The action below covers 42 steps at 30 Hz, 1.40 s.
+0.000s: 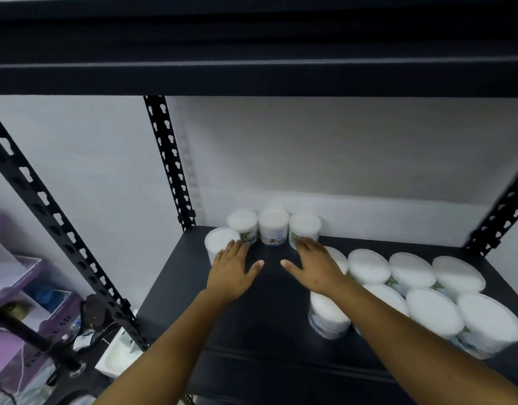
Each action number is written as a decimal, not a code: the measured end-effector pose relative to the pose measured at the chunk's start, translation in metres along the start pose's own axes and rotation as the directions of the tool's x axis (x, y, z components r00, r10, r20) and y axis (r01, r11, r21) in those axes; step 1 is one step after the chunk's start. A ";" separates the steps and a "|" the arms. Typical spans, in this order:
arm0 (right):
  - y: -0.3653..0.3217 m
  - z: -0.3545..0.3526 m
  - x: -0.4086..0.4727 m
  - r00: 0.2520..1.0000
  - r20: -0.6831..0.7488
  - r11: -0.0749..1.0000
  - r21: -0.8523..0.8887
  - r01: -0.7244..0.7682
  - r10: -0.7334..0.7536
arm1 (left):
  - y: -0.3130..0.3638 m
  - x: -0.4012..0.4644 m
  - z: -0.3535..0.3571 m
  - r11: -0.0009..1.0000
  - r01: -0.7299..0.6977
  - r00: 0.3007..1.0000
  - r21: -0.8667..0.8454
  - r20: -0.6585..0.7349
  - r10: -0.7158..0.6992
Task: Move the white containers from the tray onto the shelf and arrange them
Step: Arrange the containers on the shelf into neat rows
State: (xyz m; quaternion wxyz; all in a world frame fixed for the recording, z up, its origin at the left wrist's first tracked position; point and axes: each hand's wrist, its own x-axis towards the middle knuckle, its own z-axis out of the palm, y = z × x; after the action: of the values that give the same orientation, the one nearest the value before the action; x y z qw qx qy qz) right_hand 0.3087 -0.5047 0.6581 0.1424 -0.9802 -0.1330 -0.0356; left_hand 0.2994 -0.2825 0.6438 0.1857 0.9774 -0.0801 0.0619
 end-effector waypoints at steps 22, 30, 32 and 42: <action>-0.067 0.023 0.168 0.968 0.221 0.991 -0.026 0.129 -0.120 | -0.082 0.064 -0.020 0.999 -0.007 0.999 -0.044 0.039 0.008; -0.078 0.034 0.185 0.970 0.238 0.997 -0.041 0.064 -0.052 | -0.094 0.062 -0.013 0.983 0.048 0.996 -0.179 0.083 -0.034; -0.079 0.038 0.188 0.972 0.230 0.997 -0.061 0.056 -0.040 | -0.097 0.061 -0.013 0.977 0.050 0.997 -0.208 0.068 -0.036; -0.084 0.051 0.181 0.990 0.133 0.999 -0.029 0.045 -0.041 | -0.113 0.053 -0.019 0.963 0.061 0.998 -0.263 -0.018 -0.068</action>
State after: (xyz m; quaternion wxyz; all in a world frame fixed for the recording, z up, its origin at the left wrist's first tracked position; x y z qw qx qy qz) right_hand 0.4616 -0.3667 0.6519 0.1169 -0.9794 -0.1628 0.0243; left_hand 0.3696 -0.1785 0.6292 0.3163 0.9454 -0.0532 0.0577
